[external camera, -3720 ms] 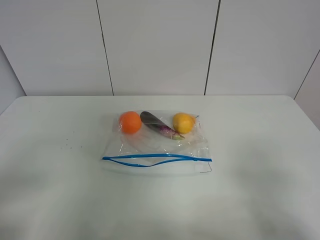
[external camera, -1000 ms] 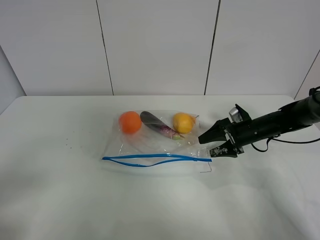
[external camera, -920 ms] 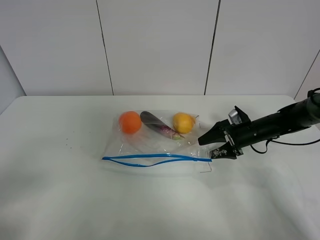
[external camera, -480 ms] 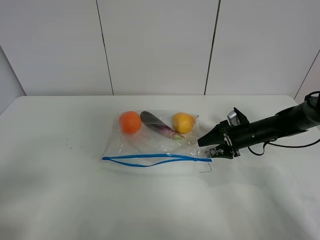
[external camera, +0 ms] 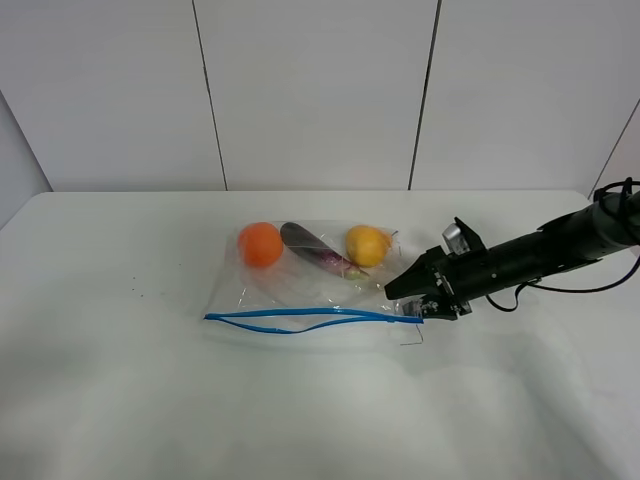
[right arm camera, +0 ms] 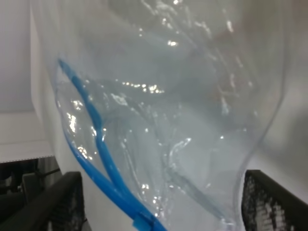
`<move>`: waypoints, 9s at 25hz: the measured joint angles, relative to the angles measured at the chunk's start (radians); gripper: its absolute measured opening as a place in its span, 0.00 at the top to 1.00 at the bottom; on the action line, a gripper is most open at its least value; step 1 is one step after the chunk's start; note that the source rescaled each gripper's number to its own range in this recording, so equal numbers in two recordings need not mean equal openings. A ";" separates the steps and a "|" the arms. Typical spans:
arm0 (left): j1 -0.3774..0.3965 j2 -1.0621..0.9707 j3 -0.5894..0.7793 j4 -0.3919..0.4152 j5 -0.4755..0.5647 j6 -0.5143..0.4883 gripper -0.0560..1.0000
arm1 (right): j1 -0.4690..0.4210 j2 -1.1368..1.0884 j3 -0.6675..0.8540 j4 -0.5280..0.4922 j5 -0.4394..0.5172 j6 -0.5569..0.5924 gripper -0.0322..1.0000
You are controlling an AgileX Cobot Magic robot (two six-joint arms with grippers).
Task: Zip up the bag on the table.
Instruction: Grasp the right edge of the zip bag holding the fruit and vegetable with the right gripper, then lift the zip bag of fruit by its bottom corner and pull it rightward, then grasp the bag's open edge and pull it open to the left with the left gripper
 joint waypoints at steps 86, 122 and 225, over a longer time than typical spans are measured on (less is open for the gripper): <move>0.000 0.361 -0.211 0.023 -0.267 0.265 0.00 | 0.074 -0.084 -0.001 0.319 0.102 0.433 0.97; -0.664 1.413 -0.217 0.088 -1.663 1.113 0.01 | 0.074 -0.084 -0.001 0.309 0.102 0.430 0.97; -0.624 1.931 -0.283 0.179 -1.908 1.065 0.95 | 0.078 -0.084 -0.001 0.293 0.092 0.416 0.97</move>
